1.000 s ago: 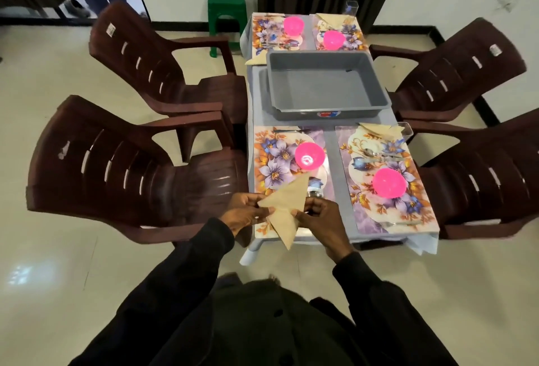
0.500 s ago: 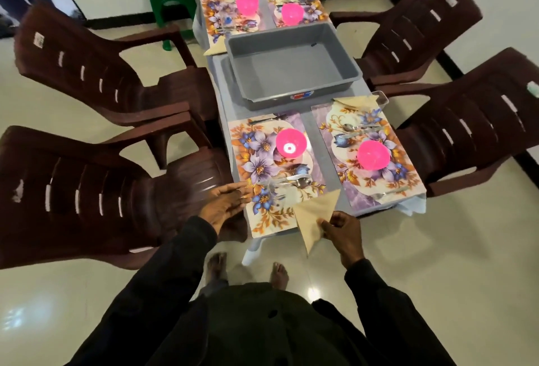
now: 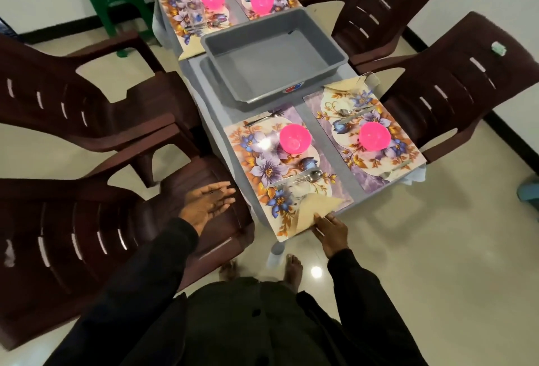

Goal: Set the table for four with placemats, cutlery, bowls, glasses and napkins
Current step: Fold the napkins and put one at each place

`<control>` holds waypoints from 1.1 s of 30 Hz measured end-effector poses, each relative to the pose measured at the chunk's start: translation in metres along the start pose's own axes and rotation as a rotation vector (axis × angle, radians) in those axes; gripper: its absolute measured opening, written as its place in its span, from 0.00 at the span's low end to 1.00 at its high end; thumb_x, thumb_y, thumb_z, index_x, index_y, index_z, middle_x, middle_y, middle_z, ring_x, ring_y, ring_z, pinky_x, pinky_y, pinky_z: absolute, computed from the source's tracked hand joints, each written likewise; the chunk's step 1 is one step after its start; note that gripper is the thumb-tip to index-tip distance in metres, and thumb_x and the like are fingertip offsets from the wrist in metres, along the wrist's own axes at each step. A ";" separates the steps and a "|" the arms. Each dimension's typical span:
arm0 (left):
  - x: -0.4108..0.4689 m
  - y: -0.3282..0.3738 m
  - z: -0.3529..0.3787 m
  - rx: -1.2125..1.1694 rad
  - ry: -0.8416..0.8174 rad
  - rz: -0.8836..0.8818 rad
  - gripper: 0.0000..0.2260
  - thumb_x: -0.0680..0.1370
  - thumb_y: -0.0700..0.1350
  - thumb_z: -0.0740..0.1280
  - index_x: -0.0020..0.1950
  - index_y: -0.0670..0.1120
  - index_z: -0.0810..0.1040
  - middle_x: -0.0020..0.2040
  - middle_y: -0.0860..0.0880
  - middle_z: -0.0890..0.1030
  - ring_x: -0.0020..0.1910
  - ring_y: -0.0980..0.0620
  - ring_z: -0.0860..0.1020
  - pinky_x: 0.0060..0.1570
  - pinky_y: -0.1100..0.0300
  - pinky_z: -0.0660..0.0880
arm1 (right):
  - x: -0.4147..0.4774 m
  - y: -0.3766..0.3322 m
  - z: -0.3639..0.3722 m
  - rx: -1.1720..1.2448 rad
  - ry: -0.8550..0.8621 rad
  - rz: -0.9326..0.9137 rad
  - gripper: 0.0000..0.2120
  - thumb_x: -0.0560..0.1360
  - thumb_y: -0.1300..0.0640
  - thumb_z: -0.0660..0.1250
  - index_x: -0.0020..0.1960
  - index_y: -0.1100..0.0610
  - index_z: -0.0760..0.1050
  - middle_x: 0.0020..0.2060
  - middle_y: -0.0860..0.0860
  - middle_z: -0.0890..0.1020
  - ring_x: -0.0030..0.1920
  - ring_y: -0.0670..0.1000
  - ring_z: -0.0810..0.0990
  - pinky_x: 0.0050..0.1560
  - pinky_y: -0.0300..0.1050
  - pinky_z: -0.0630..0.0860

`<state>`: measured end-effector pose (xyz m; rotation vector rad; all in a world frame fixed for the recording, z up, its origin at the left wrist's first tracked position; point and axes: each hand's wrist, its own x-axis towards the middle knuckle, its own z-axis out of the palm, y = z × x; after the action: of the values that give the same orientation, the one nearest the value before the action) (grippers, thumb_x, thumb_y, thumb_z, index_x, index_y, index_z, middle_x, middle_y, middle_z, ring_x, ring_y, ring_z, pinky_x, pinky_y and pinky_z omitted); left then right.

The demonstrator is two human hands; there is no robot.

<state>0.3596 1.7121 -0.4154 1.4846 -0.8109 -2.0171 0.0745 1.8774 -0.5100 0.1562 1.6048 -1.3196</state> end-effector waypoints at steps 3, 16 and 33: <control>0.007 0.007 -0.018 0.033 -0.027 -0.013 0.12 0.80 0.39 0.70 0.64 0.40 0.81 0.56 0.42 0.86 0.53 0.45 0.85 0.53 0.58 0.82 | 0.047 0.042 0.007 -0.212 0.215 -0.097 0.06 0.68 0.59 0.79 0.39 0.56 0.82 0.46 0.59 0.86 0.46 0.60 0.84 0.52 0.64 0.83; 0.018 0.021 -0.055 0.070 -0.088 -0.038 0.13 0.81 0.39 0.68 0.66 0.40 0.79 0.58 0.41 0.85 0.58 0.41 0.83 0.61 0.52 0.78 | 0.027 0.043 0.056 -0.635 0.485 -0.241 0.23 0.74 0.58 0.75 0.65 0.62 0.72 0.62 0.61 0.79 0.63 0.64 0.77 0.62 0.55 0.75; 0.000 0.026 -0.059 0.061 -0.098 -0.018 0.11 0.81 0.39 0.68 0.64 0.41 0.80 0.56 0.42 0.86 0.54 0.45 0.85 0.56 0.56 0.79 | 0.025 0.060 0.055 -0.882 0.454 -0.557 0.18 0.75 0.60 0.73 0.62 0.57 0.72 0.63 0.58 0.73 0.65 0.59 0.72 0.63 0.51 0.73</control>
<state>0.4177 1.6839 -0.4100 1.4406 -0.9097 -2.1091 0.1345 1.8457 -0.5625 -0.6099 2.6048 -0.8609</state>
